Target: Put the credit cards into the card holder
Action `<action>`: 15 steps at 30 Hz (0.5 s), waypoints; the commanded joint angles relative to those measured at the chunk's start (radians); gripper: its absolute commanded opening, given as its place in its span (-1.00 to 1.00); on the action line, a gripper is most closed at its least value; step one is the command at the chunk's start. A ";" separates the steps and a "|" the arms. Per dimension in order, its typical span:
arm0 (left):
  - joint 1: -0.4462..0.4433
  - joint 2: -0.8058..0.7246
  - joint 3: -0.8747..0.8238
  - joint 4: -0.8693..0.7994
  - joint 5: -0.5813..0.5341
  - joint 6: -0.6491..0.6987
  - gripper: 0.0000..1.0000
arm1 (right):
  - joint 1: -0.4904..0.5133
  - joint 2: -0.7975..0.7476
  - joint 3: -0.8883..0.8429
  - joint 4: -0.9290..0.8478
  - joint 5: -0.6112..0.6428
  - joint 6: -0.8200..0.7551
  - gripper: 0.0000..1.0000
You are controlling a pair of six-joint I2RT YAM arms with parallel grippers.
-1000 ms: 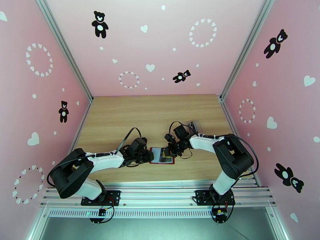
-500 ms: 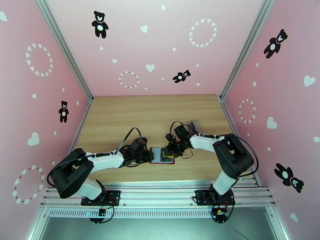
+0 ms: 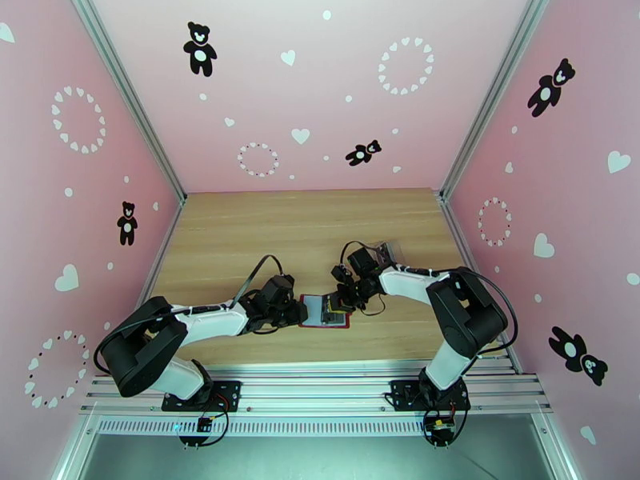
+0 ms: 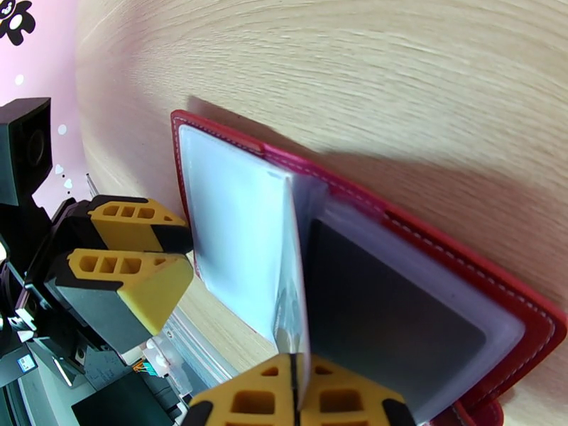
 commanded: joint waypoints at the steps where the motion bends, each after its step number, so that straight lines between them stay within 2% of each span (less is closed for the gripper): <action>1: 0.000 0.009 0.002 -0.034 -0.014 0.004 -0.40 | -0.004 0.031 0.000 -0.037 0.044 -0.001 -0.92; 15: -0.004 0.026 0.000 -0.021 -0.015 -0.001 -0.41 | -0.003 0.032 -0.029 -0.011 -0.016 0.016 -0.93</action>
